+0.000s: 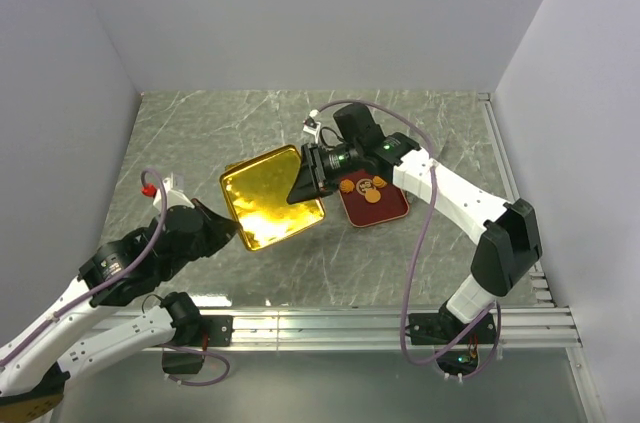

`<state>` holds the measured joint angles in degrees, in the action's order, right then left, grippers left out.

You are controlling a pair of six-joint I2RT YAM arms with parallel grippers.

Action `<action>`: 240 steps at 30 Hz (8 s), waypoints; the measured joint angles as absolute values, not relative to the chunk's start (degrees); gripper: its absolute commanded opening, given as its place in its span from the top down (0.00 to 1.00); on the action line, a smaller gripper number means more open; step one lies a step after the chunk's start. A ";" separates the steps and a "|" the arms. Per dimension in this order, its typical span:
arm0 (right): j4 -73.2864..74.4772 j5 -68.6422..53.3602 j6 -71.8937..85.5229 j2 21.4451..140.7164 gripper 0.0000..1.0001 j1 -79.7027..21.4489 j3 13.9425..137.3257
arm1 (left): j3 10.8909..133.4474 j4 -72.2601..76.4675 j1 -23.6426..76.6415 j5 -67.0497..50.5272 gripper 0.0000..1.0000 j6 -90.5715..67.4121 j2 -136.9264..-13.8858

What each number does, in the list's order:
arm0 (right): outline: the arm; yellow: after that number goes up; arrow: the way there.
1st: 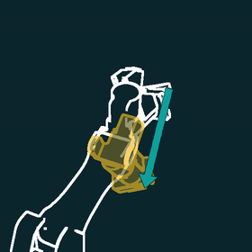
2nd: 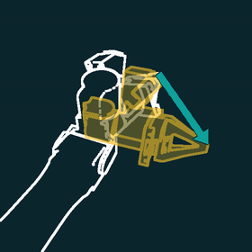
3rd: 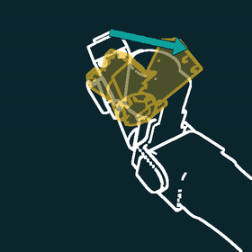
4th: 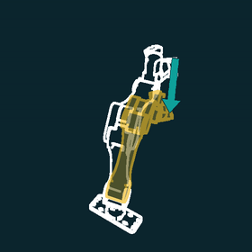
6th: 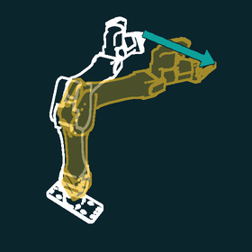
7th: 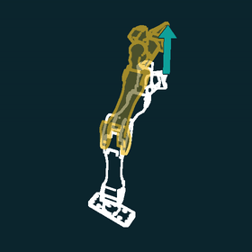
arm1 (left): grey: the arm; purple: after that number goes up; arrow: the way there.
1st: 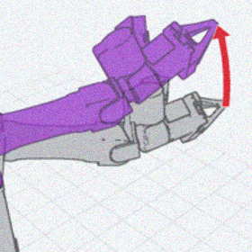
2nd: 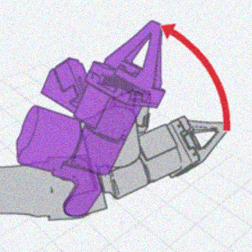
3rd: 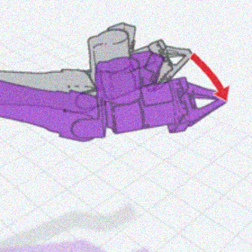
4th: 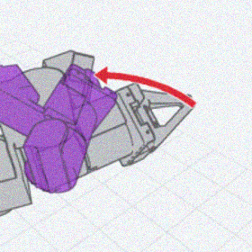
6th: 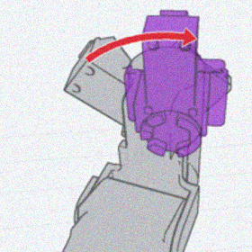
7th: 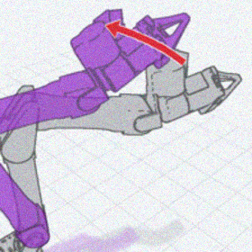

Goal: Pack the cookies

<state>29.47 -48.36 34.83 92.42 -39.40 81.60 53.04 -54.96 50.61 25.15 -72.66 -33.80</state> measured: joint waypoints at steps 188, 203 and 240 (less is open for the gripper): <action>-62.59 -54.92 89.80 90.76 0.97 -30.59 64.18 | 62.67 -23.88 10.15 -21.45 0.46 -56.95 -44.69; -20.45 -45.30 67.44 90.30 1.00 -30.57 67.96 | 59.68 -29.10 10.13 -13.85 0.43 -51.88 -51.99; -49.36 -31.73 86.15 115.74 1.00 -33.78 62.70 | 59.27 -30.89 0.10 -9.10 0.43 -35.57 -73.82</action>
<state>-49.36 -31.73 86.15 115.74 -33.78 62.70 59.27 -30.89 0.10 -9.10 -35.57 -73.82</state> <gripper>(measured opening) 0.213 0.568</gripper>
